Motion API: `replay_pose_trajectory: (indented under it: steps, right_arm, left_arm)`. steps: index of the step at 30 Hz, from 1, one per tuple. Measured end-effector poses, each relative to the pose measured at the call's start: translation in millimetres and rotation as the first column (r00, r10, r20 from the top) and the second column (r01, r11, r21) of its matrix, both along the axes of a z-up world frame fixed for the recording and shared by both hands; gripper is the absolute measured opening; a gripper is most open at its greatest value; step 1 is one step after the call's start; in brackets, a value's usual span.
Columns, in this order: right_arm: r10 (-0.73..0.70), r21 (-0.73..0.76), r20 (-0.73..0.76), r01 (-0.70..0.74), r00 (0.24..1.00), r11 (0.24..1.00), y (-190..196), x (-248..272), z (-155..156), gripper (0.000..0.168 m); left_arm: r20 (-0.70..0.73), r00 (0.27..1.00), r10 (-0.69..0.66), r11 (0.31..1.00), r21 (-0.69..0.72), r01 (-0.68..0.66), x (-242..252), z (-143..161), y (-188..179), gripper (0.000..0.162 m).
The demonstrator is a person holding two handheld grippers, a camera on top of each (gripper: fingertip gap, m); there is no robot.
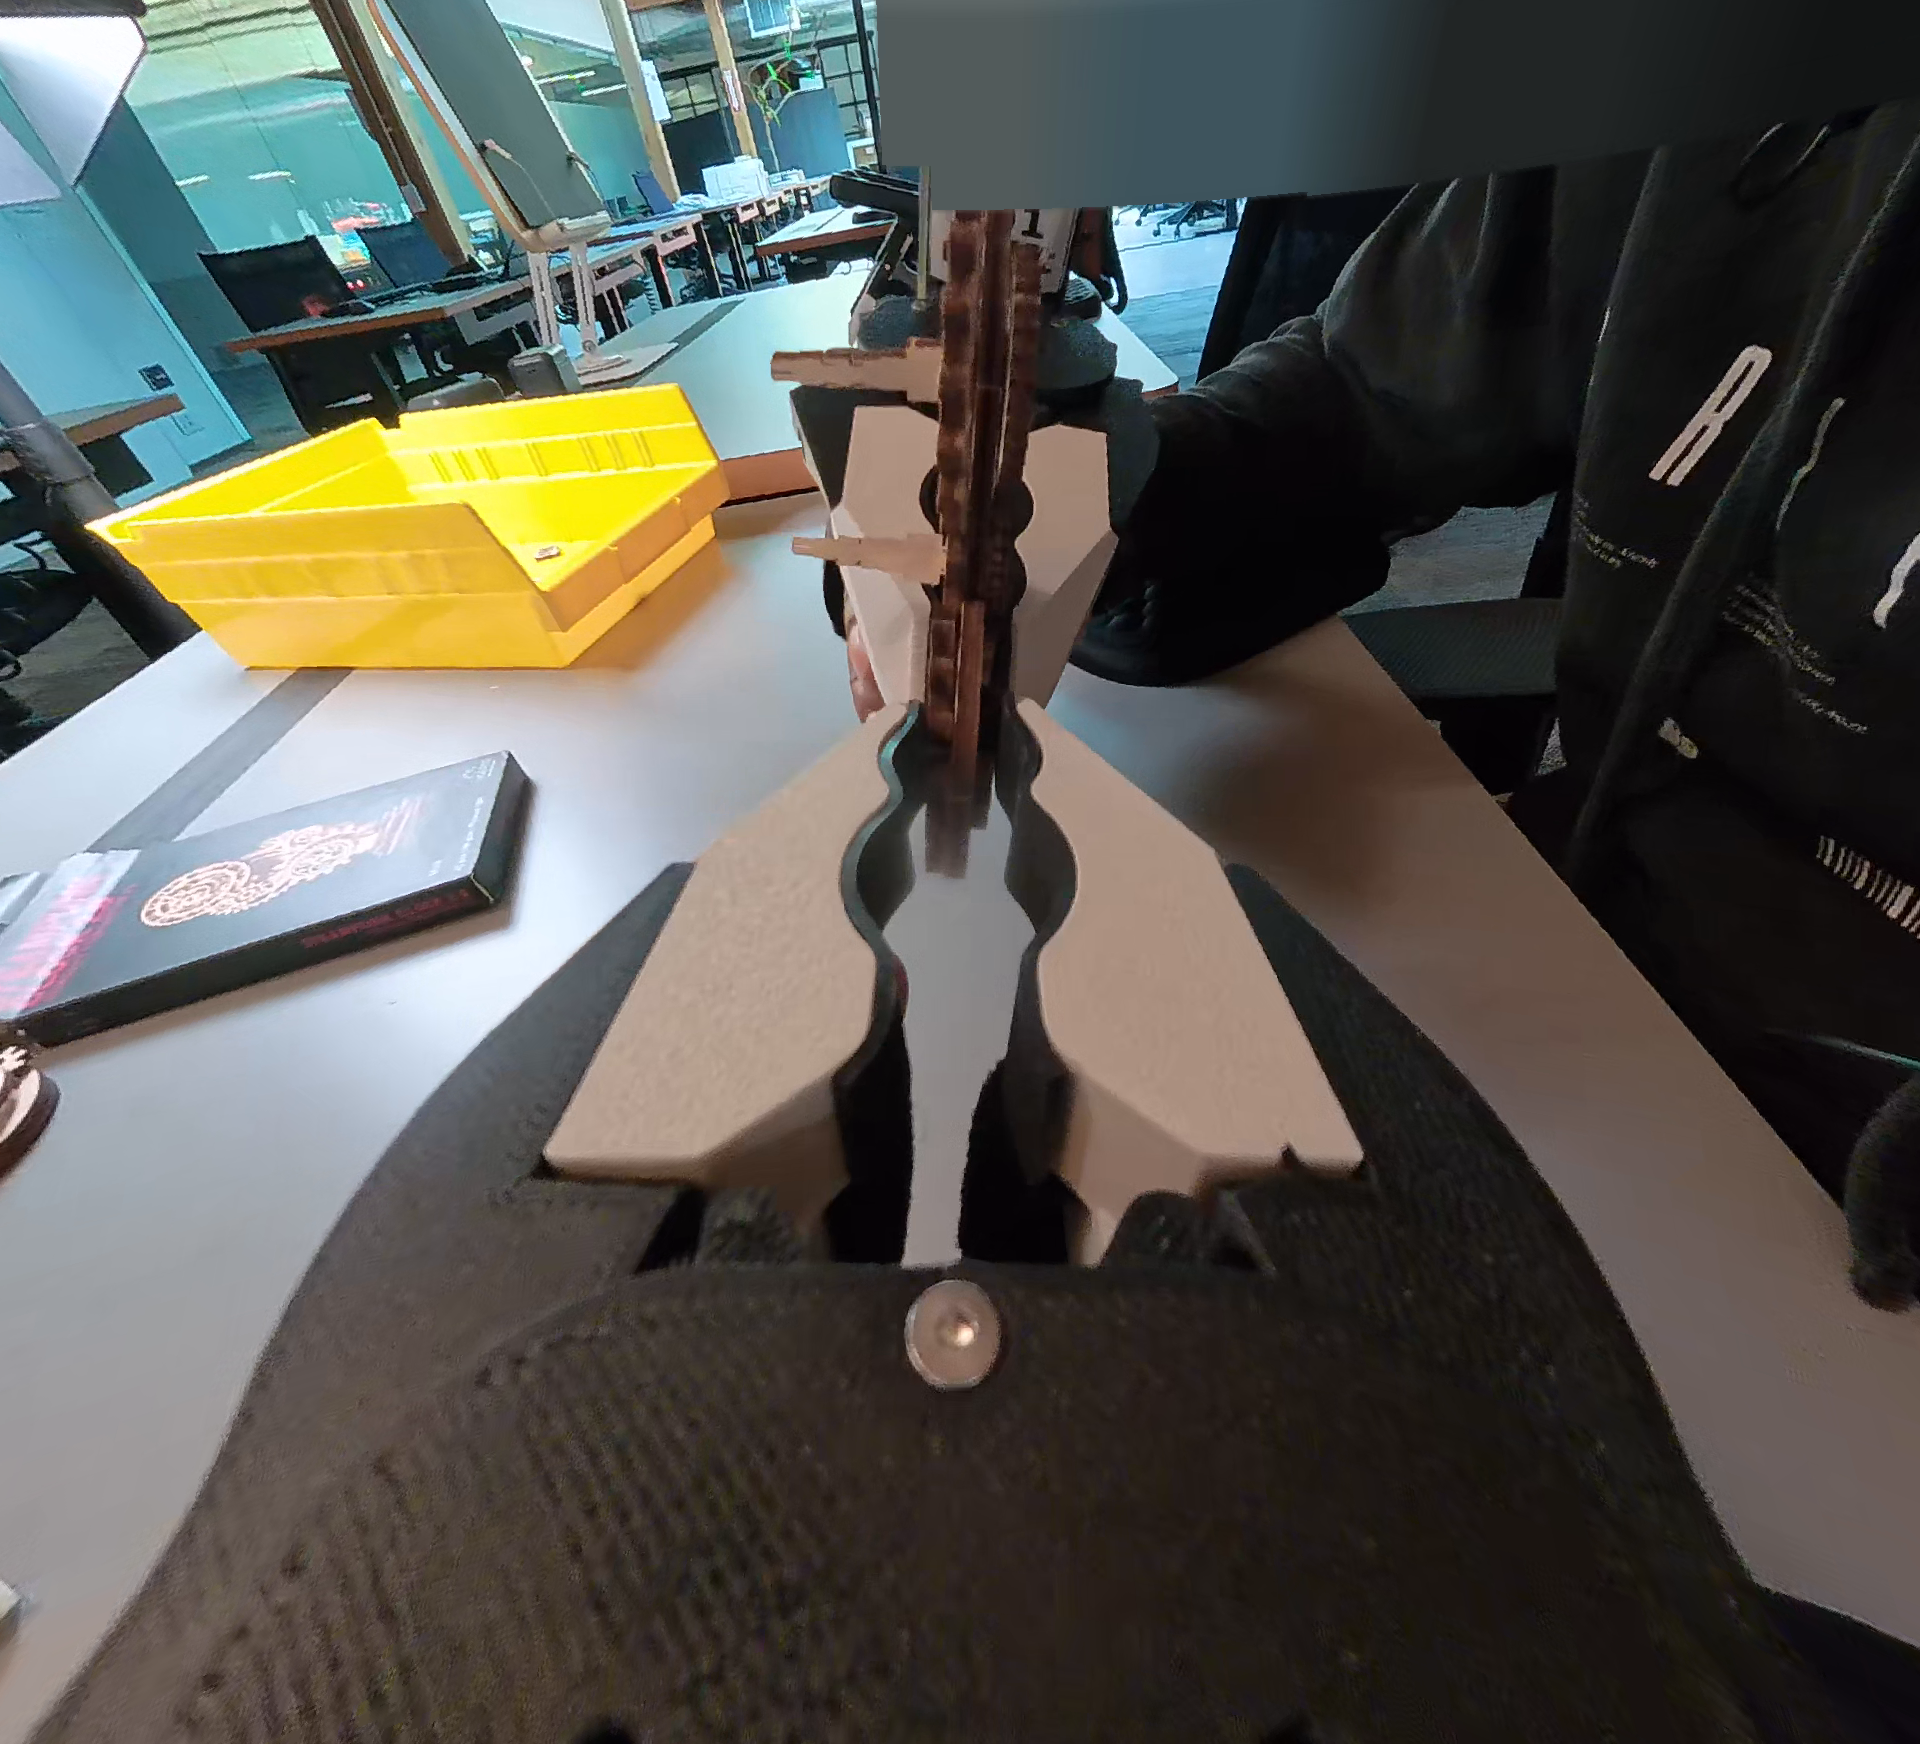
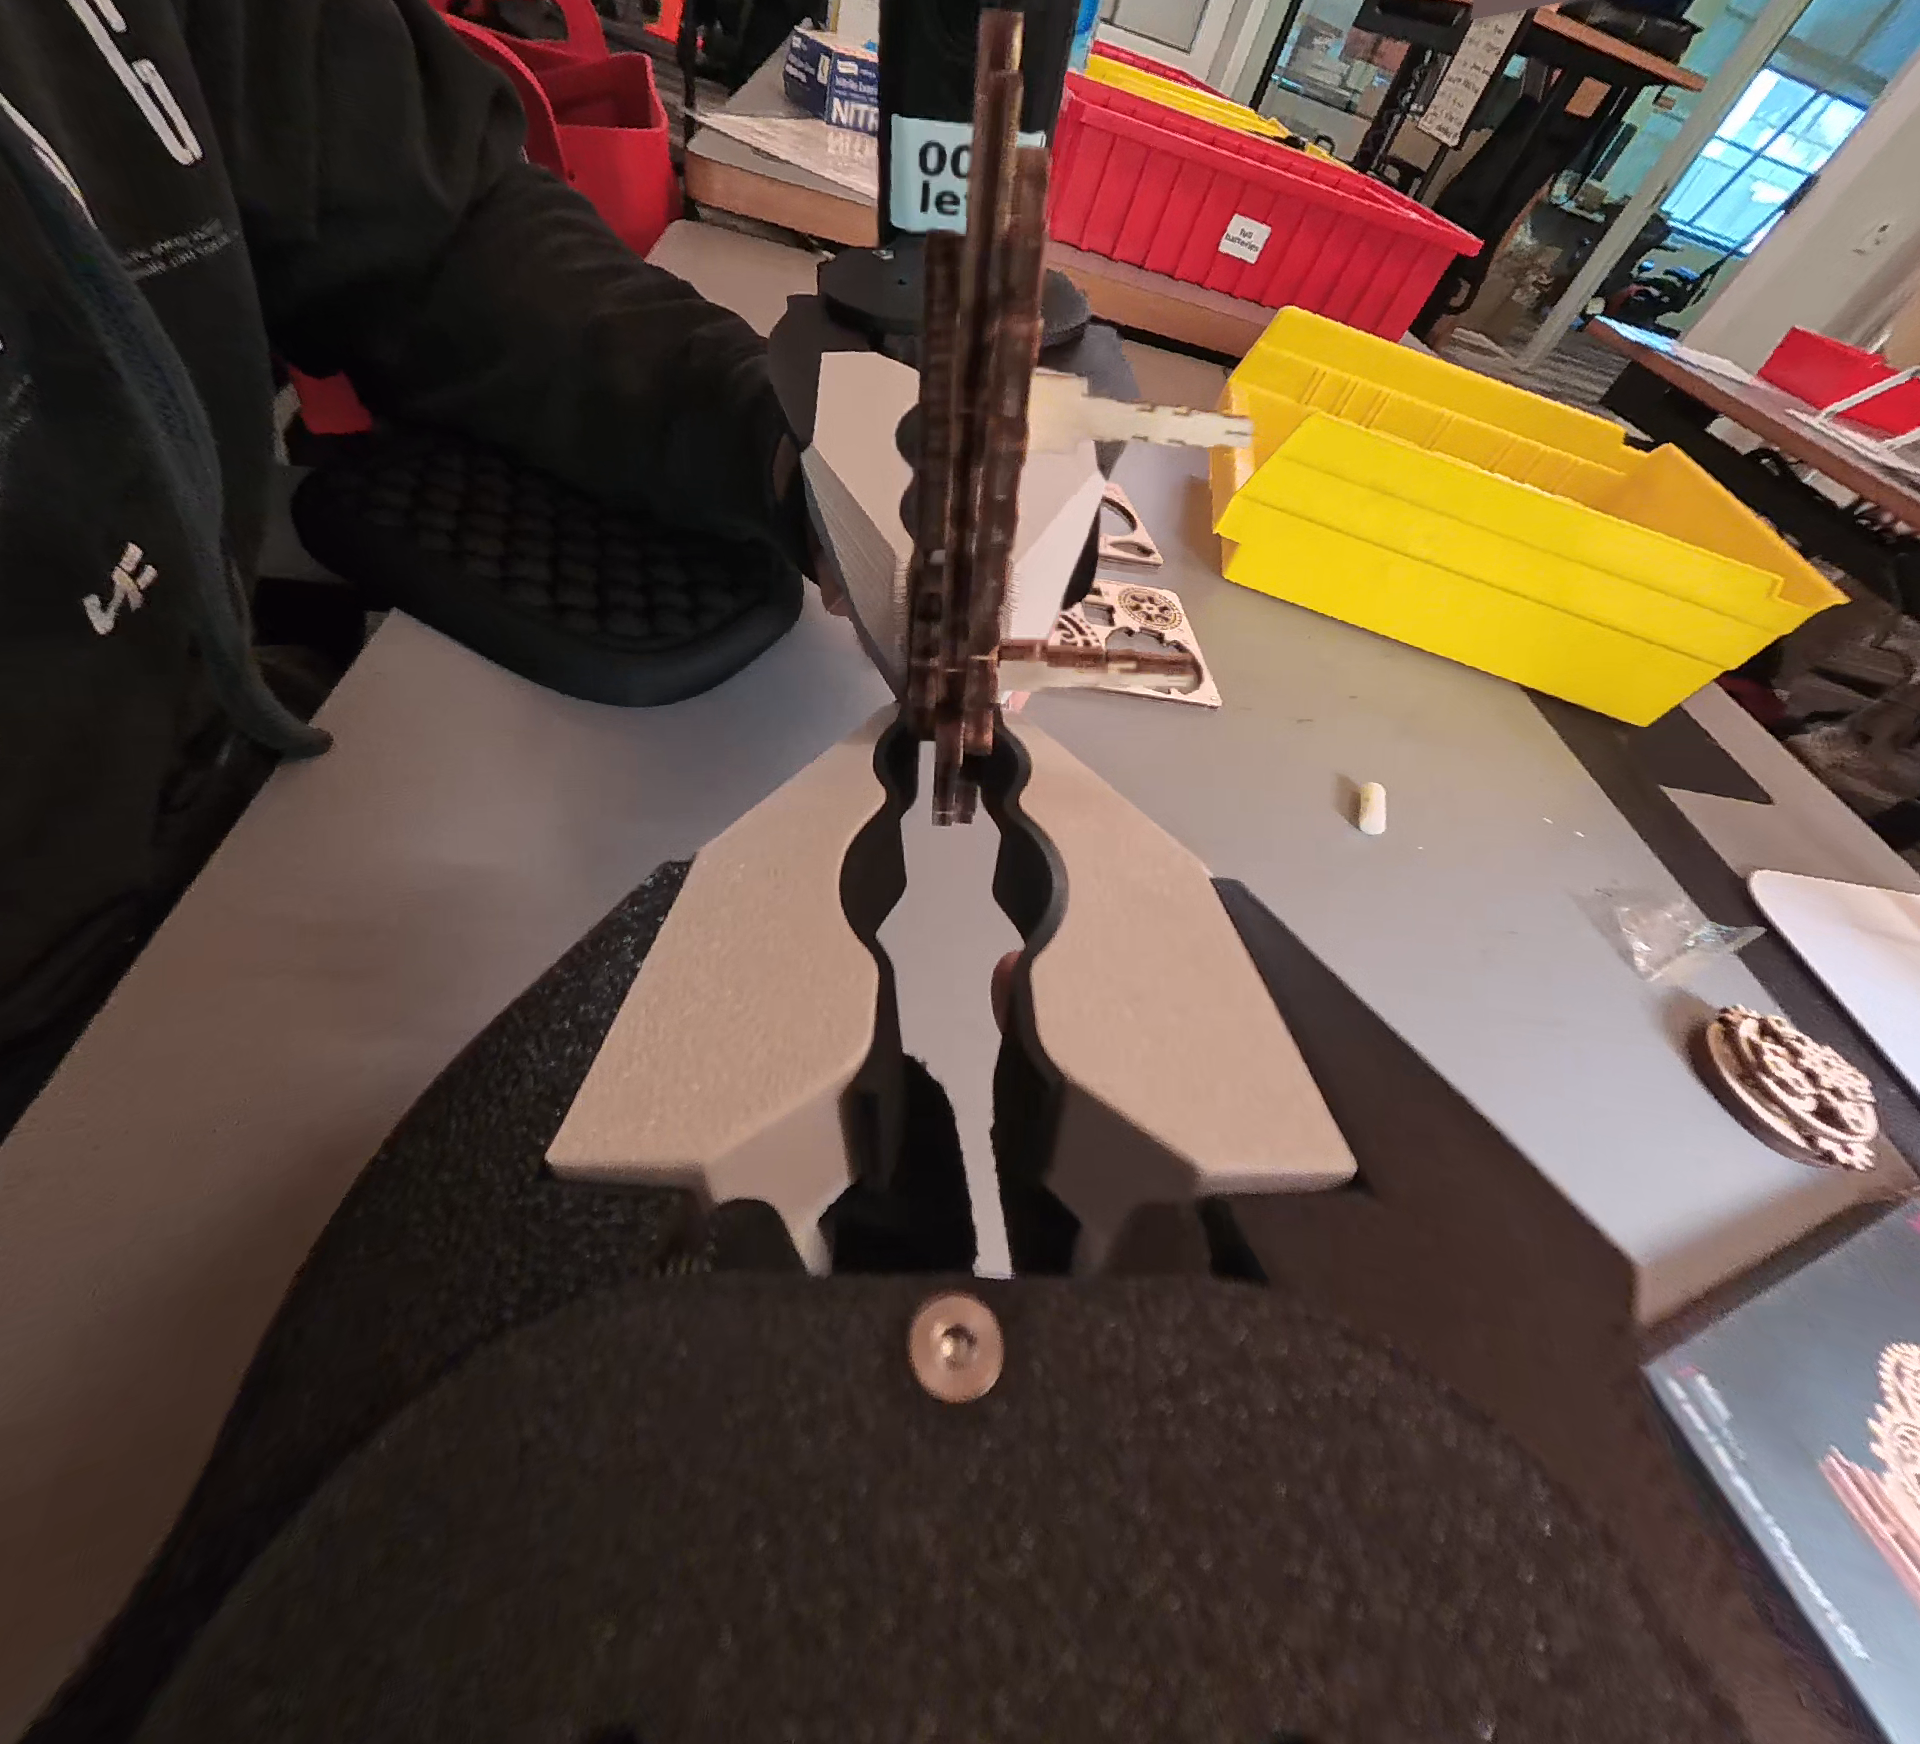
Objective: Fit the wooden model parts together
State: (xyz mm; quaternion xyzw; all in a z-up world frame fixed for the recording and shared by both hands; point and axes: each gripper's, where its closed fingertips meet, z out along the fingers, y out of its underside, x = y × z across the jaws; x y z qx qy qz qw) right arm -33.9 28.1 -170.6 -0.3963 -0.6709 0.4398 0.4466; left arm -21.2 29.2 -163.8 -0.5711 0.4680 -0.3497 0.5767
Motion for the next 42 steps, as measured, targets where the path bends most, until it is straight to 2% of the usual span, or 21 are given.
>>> replay_pose_trajectory:
  steps: [3,6,8,14,17,19,21,22,25,27,33,37,42]
  right_arm:
    - [0.014,-0.073,-0.003,-0.014,1.0,0.997,1.9,-1.0,1.1,0.01]
    - [0.023,-0.089,-0.016,-0.025,1.0,0.996,2.6,-1.5,0.6,0.011]
    - [0.026,-0.132,-0.028,-0.029,0.999,0.991,4.1,-0.8,2.5,0.01]
    - [-0.024,-0.281,-0.022,0.017,0.999,0.96,18.0,-4.9,2.0,0.012]
    - [-0.052,-0.315,-0.008,0.047,0.999,0.948,27.0,-5.0,0.8,0.015]
    - [-0.071,-0.303,0.012,0.072,0.997,0.95,33.0,-2.4,-1.8,0.021]
    - [-0.082,-0.283,0.066,0.097,0.994,0.954,39.1,2.7,-10.6,0.03]
    - [-0.089,-0.284,0.091,0.112,0.992,0.952,43.1,6.2,-14.7,0.033]
    - [-0.039,-0.383,0.123,0.083,0.992,0.92,44.5,14.8,-16.3,0.04]
    - [0.011,-0.422,0.131,0.046,0.991,0.905,38.7,16.2,-17.0,0.046]
    - [0.166,-0.554,0.161,-0.05,0.973,0.831,23.7,24.4,-21.0,0.058]
    - [0.24,-0.675,0.11,-0.106,0.964,0.73,22.2,32.7,-6.8,0.061]
    - [0.339,-0.827,0.064,-0.14,0.939,0.544,19.0,38.7,1.7,0.056]
  left_arm:
    - [0.044,0.999,-0.017,0.998,-0.053,0.019,-0.6,1.9,1.8,0.011]
    - [0.052,0.999,-0.004,0.999,-0.033,0.006,-1.6,1.7,2.8,0.011]
    - [0.065,0.998,0.02,0.999,-0.047,-0.017,-4.9,1.8,6.6,0.017]
    - [0.121,0.992,0.041,0.978,-0.209,-0.014,-9.8,0.5,16.3,0.011]
    - [0.194,0.979,0.066,0.959,-0.282,-0.008,-17.2,5.0,23.3,0.01]
    - [0.164,0.979,0.118,0.979,-0.182,-0.088,-23.1,8.2,28.2,0.01]
    - [0.038,0.975,0.219,0.974,0.045,-0.22,-26.0,5.6,33.1,0.01]
    - [-0.057,0.958,0.282,0.946,0.184,-0.268,-26.8,-0.1,35.6,0.01]
    - [-0.269,0.826,0.495,0.768,0.581,-0.271,-28.8,-14.9,43.0,0.011]
    - [-0.322,0.737,0.594,0.656,0.724,-0.213,-30.3,-20.4,47.1,0.01]
    - [-0.334,0.652,0.681,0.51,0.855,-0.095,-29.8,-19.6,46.5,0.01]
    - [-0.323,0.633,0.704,0.454,0.89,-0.051,-28.3,-17.7,44.7,0.01]
    - [-0.308,0.623,0.719,0.4,0.916,-0.009,-26.7,-15.1,42.6,0.009]
